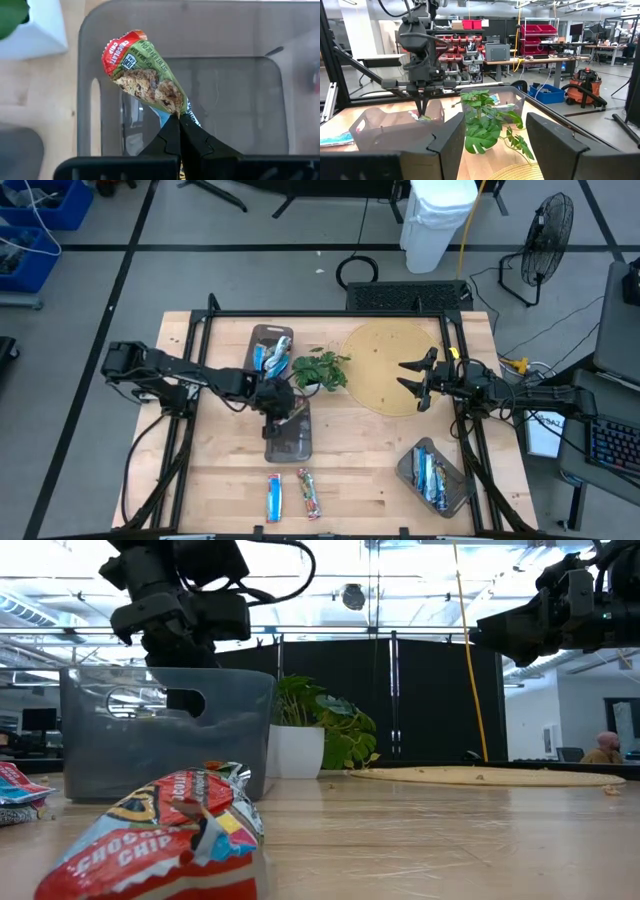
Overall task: Pick and place Granola Bars by type
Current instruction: Put the left red granola bar into the bottom left black bin
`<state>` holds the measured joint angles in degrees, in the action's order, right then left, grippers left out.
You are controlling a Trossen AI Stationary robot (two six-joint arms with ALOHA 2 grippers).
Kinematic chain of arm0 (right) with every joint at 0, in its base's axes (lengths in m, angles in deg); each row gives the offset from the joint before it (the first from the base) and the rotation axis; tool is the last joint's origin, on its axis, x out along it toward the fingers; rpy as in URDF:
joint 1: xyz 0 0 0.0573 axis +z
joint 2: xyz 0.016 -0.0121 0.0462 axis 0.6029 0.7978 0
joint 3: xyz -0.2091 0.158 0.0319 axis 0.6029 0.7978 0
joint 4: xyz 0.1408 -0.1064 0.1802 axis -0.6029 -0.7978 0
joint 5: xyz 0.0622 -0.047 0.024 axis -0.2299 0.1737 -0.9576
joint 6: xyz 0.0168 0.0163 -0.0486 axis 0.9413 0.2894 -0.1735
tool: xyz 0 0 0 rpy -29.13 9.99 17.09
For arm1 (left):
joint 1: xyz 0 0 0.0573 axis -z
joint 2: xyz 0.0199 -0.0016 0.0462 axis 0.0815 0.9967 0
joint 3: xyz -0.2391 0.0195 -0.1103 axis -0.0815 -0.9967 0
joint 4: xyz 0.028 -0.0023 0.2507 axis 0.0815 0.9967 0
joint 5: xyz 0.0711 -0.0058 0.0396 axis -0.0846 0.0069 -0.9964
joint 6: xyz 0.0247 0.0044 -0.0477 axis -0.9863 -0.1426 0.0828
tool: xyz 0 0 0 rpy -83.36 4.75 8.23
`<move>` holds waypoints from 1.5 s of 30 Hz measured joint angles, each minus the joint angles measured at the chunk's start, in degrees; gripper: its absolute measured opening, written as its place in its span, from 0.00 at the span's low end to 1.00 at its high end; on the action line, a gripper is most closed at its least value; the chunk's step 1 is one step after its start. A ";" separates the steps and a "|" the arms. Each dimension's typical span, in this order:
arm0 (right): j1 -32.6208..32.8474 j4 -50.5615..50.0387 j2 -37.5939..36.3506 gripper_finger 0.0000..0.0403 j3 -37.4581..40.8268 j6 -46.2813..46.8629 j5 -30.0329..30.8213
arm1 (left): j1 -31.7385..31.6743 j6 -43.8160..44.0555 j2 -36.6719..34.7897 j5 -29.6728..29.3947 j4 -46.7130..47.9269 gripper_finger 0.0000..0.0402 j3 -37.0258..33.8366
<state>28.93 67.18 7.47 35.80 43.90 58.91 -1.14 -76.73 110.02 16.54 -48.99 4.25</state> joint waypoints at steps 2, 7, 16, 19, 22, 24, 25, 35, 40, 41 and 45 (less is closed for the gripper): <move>0.00 0.00 0.02 0.50 0.00 0.00 0.00 | 0.00 0.02 0.42 0.67 -0.30 0.00 0.01; 0.00 -0.01 0.00 0.50 0.00 0.00 0.00 | 0.00 0.47 1.40 0.90 -0.61 0.00 0.06; 0.00 0.02 0.00 0.50 0.00 0.00 0.00 | 0.00 1.50 1.68 0.81 0.01 0.00 -0.02; 0.00 -0.02 0.00 0.50 0.00 0.00 0.00 | 0.00 1.50 1.68 0.79 0.17 0.00 -0.02; 0.00 0.00 0.00 0.50 0.00 0.00 0.00 | 0.00 1.54 1.68 0.79 0.15 0.00 -0.02; 0.00 0.00 0.01 0.50 0.00 0.00 0.00 | 0.00 1.54 1.68 0.79 0.17 0.00 -0.02; 0.00 0.00 0.00 0.50 0.00 0.00 0.00 | 0.00 1.55 1.68 0.79 0.17 0.00 -0.02; 0.00 0.00 0.00 0.50 0.00 0.00 0.00 | -0.02 2.17 1.68 0.76 0.11 0.02 -0.02; 0.00 0.00 0.00 0.50 0.00 0.01 0.00 | -0.07 4.89 1.68 -0.28 -1.27 0.10 -0.02; 0.00 0.00 0.00 0.50 0.00 0.00 0.00 | -0.07 5.21 1.68 -0.24 -1.45 0.12 -0.02; 0.00 0.00 0.00 0.50 0.00 0.00 0.00 | -0.07 6.33 1.67 -0.24 -1.62 0.22 -0.02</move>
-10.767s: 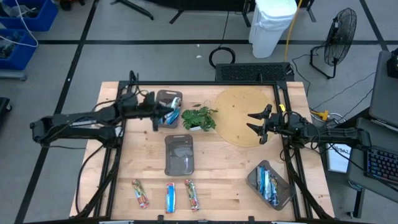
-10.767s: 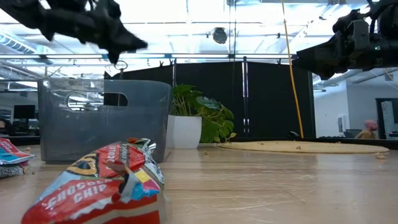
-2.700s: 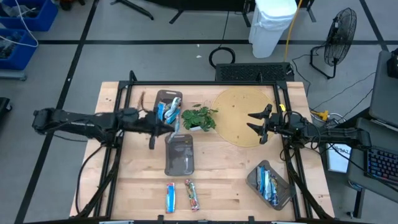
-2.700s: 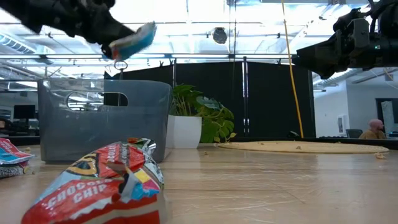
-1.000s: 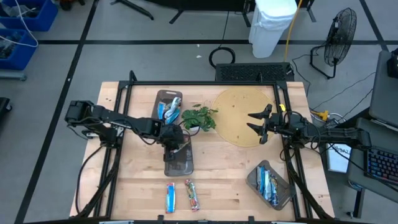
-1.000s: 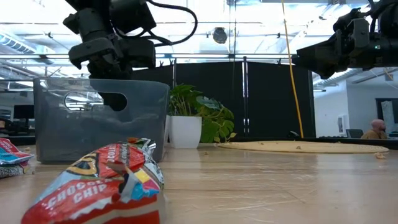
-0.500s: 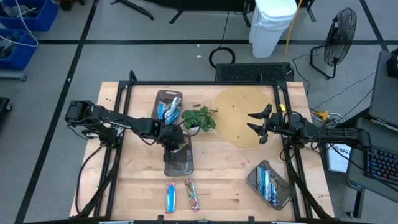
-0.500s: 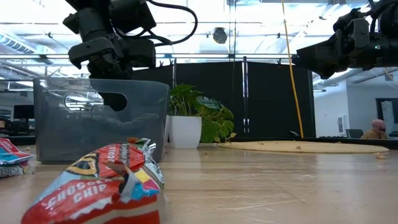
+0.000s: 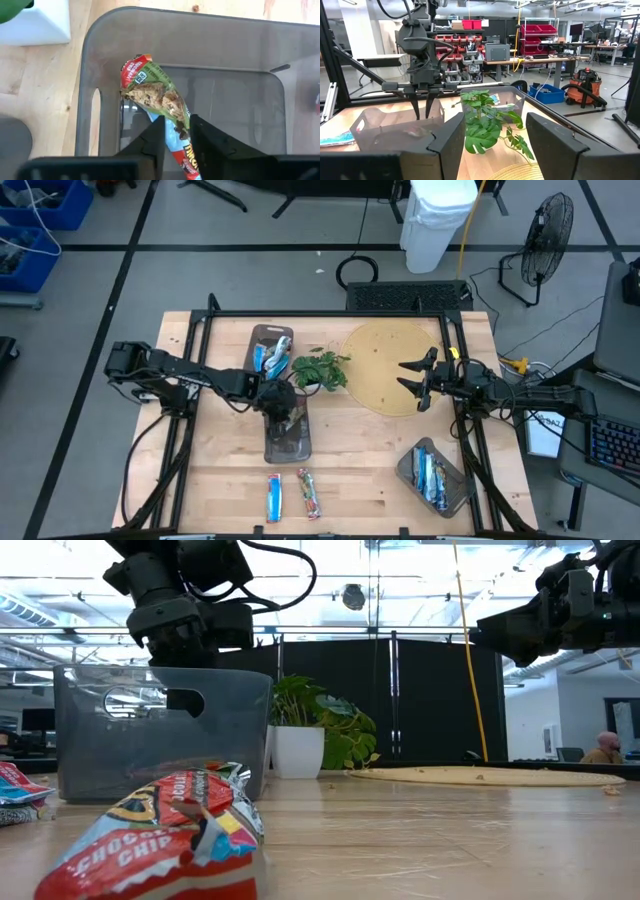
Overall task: Pick and place Granola Bars by type
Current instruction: Put the left red granola bar into the bottom left black bin
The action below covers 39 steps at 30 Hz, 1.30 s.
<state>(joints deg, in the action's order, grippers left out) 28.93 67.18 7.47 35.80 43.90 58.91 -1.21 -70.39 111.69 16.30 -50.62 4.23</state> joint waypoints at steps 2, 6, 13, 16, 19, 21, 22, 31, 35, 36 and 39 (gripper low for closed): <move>0.00 0.00 0.00 0.50 0.00 0.00 0.00 | 0.00 -0.15 -0.03 0.38 -0.13 0.28 0.00; 0.00 0.00 0.00 0.50 0.00 0.00 0.00 | 0.10 -2.66 -2.43 7.23 -0.20 0.36 0.00; 0.00 0.04 0.00 0.50 0.00 0.00 0.00 | 1.99 1.12 -10.68 14.11 -0.49 0.38 -0.04; 0.00 0.02 0.02 0.50 0.00 0.00 0.00 | 4.20 3.11 -13.97 16.44 -1.93 0.38 -0.01; 0.00 -0.03 0.02 0.50 0.00 0.00 0.00 | 7.12 6.90 -16.10 17.44 -3.32 0.38 0.00; 0.00 0.12 0.04 0.50 0.00 0.00 0.00 | 9.43 12.92 -17.24 17.57 -3.44 0.38 -0.02; 0.00 0.02 0.07 0.50 0.00 0.00 0.00 | 10.61 16.71 -17.71 17.59 -4.23 0.38 -0.02; 0.00 0.00 0.35 0.50 0.00 0.00 0.00 | 24.38 53.52 -16.14 10.82 -6.51 0.38 0.00; 0.00 0.02 0.33 0.50 0.00 0.00 0.00 | 30.53 65.85 -12.27 7.63 -13.09 0.38 0.01; 0.00 0.02 0.33 0.50 0.00 0.00 0.00 | 31.55 68.08 -11.19 6.69 -13.89 0.38 0.23; 0.00 0.02 0.33 0.50 0.00 0.00 0.00 | 33.45 72.79 -6.90 4.87 -11.86 0.38 2.78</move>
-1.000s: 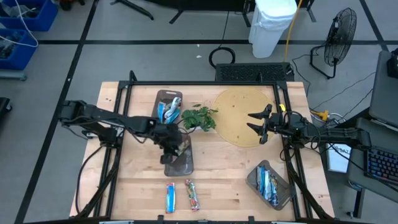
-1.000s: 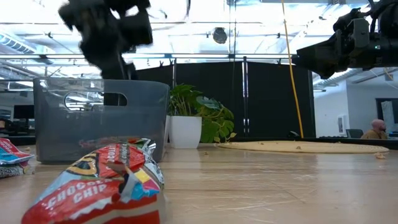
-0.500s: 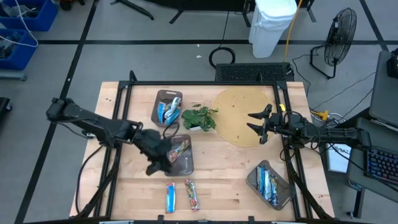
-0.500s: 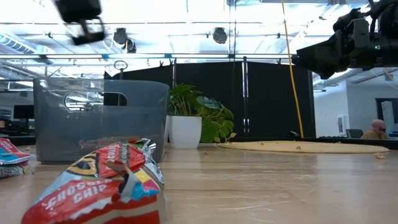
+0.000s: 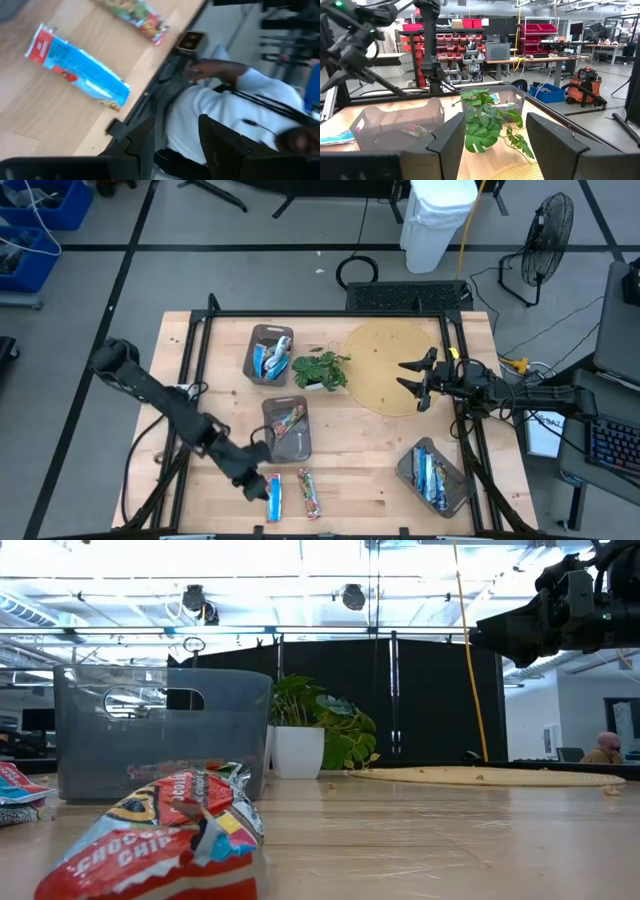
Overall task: Pick and place Granola Bars by type
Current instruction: Put the left red granola bar into the bottom left black bin
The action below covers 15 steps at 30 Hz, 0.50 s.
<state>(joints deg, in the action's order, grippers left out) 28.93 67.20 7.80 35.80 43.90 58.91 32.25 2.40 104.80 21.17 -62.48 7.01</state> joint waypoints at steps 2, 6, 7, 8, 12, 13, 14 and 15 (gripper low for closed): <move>0.00 0.00 0.00 0.50 0.00 0.00 0.00 | 0.56 0.94 3.28 -0.32 1.99 0.38 2.55; 0.00 -0.01 0.00 0.50 0.00 0.00 0.00 | 0.82 -1.55 10.67 0.62 3.06 0.38 7.94; 0.00 -0.02 0.00 0.50 0.00 0.00 0.00 | 0.82 -3.55 12.41 0.98 3.51 0.38 9.08; 0.00 -0.01 0.00 0.50 0.00 0.00 0.00 | 0.82 -6.24 14.03 1.29 4.08 0.38 10.14; 0.00 -0.02 0.00 0.50 0.00 0.00 0.00 | 0.88 -20.08 19.68 2.76 7.66 0.38 12.22; 0.00 -0.02 0.00 0.50 0.00 0.00 0.00 | 0.90 -23.48 20.71 3.00 8.98 0.38 12.26; 0.00 -0.02 0.00 0.50 0.00 0.00 0.00 | 0.88 -26.36 21.52 3.01 10.16 0.38 12.23; 0.00 -0.02 0.00 0.50 0.00 0.00 0.00 | 0.88 -28.77 22.12 2.75 10.65 0.38 12.11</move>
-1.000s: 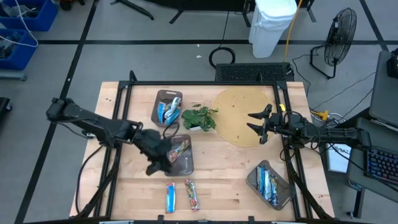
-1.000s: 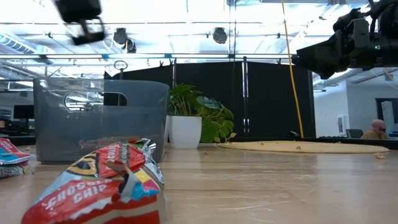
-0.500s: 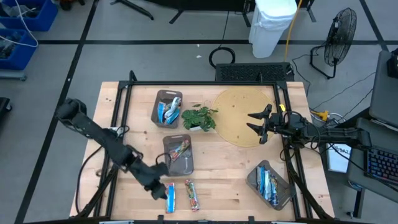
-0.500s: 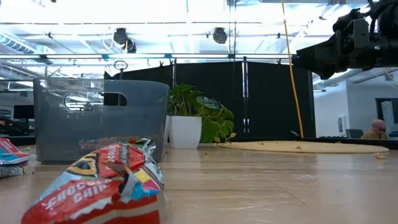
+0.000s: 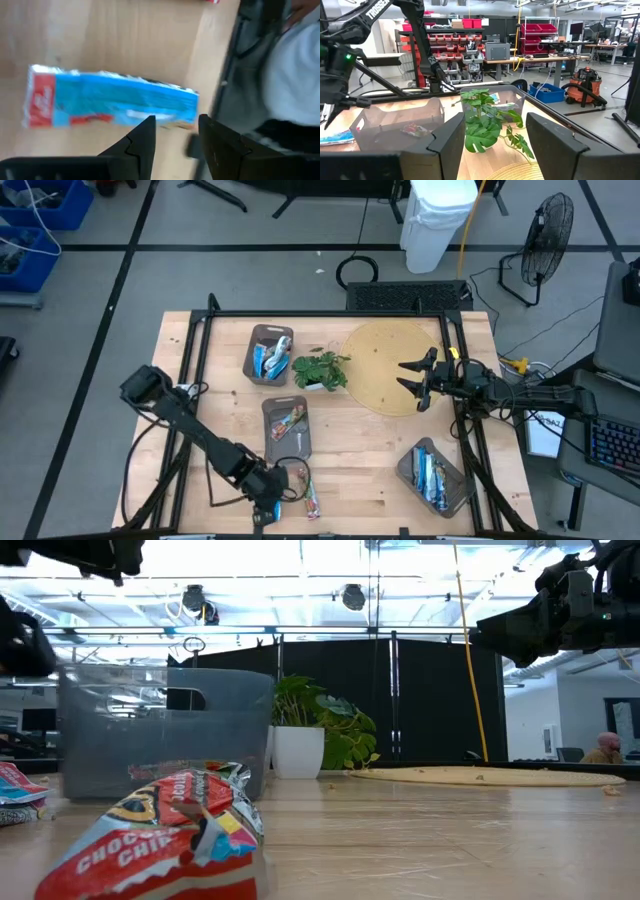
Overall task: Pick and place Granola Bars by type
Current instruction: Put the left red granola bar into the bottom left black bin
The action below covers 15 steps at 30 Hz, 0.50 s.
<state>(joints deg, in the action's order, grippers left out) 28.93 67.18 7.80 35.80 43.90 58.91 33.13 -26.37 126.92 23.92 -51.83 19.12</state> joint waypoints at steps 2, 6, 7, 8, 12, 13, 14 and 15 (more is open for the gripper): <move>0.00 0.00 0.00 0.50 0.00 0.00 0.00 | -0.07 -4.72 0.80 -2.24 0.97 0.38 -0.01; 0.00 0.00 0.00 0.50 0.00 0.00 0.00 | 0.37 -14.56 1.48 -8.13 1.86 0.32 -0.23; 0.00 0.00 0.00 0.50 0.00 0.00 0.00 | 0.62 -16.32 1.37 -9.00 1.33 0.28 -0.20; 0.00 0.00 0.00 0.50 0.00 0.00 0.00 | 0.84 -17.61 1.29 -9.52 0.92 0.24 -0.18; 0.00 0.00 0.00 0.50 0.00 0.00 0.00 | 1.40 -20.13 0.91 -9.88 0.87 0.04 -0.18; 0.00 0.00 0.00 0.50 0.00 0.00 0.00 | 1.40 -20.19 0.90 -9.97 0.89 0.03 -0.18; 0.00 0.00 0.00 0.50 0.00 0.00 0.00 | 1.40 -20.44 0.90 -10.20 0.90 0.03 -0.18; 0.00 0.00 0.00 0.50 0.00 0.00 0.00 | 1.40 -20.80 0.90 -10.57 0.91 0.03 -0.18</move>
<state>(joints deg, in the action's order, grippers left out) 28.93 67.18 7.80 35.80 43.90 58.91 34.53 -47.17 127.82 13.35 -50.92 18.94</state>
